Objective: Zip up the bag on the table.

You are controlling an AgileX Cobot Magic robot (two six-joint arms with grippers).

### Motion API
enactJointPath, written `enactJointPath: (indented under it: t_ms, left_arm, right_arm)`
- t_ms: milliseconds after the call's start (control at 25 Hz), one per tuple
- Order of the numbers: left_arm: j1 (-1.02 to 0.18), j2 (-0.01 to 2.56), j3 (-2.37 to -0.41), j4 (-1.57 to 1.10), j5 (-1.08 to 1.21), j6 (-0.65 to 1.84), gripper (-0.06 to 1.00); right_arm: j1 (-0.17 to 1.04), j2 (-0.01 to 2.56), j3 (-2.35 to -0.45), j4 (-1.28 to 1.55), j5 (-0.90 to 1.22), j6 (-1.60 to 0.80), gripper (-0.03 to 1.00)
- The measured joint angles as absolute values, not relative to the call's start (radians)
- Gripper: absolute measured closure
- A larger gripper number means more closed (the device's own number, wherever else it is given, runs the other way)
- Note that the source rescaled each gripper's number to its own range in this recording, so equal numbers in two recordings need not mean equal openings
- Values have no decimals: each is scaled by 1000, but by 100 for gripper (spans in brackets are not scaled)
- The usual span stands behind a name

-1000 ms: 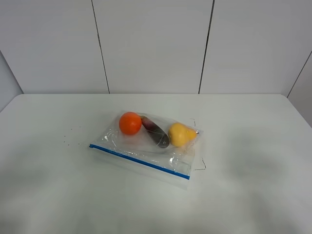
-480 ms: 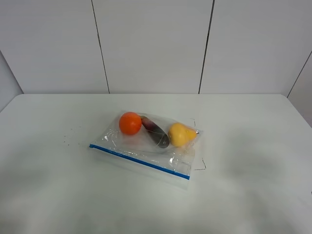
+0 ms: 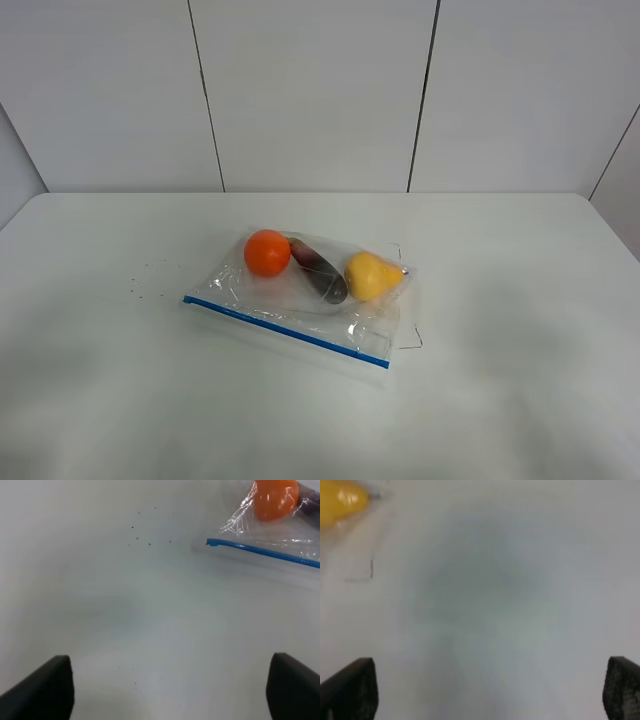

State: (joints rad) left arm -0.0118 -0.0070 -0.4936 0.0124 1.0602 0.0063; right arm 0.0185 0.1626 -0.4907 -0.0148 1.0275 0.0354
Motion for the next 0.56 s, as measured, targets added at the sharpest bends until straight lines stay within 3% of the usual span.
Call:
enactJointPath:
  t_ms: [240, 560]
  left_arm:
    - [-12, -7, -494, 12, 1060, 6, -6]
    - [-12, -7, -494, 12, 1060, 6, -6]
  right_arm:
    - [18, 1, -491, -15, 1028, 35, -3]
    - [18, -3, -491, -15, 1028, 35, -3]
